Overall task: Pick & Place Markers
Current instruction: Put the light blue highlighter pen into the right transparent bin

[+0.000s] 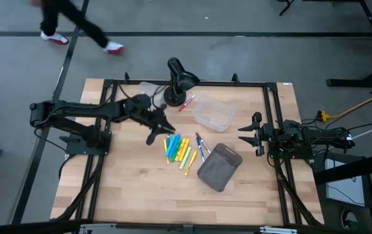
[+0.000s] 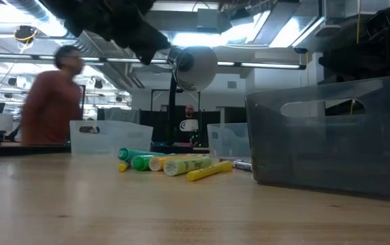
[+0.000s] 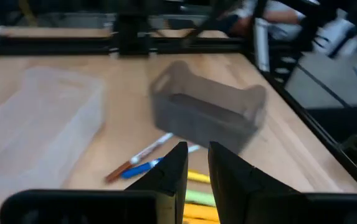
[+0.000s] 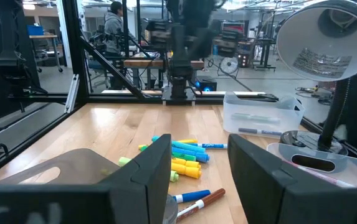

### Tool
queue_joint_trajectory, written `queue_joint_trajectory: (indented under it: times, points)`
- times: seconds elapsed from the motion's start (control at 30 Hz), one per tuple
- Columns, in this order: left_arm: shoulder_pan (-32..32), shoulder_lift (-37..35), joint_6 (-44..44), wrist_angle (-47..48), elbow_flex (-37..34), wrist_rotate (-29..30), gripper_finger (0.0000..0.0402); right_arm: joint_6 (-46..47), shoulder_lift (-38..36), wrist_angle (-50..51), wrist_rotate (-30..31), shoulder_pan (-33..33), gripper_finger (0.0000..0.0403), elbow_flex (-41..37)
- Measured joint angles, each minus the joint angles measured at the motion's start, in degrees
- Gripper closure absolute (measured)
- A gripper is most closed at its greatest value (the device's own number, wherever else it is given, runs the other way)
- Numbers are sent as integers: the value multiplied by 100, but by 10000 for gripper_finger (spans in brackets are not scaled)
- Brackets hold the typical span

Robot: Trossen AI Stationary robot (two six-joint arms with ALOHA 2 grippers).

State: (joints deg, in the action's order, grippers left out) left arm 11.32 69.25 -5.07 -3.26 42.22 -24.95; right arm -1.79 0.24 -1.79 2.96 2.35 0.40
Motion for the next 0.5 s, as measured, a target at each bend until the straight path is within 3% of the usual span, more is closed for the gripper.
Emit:
queue_joint_trajectory:
  times: [0.5]
  points:
    - [-1749, 39, -188, -6, 5, 1299, 329, 0, 0, 1, 0, 0, 246, -2]
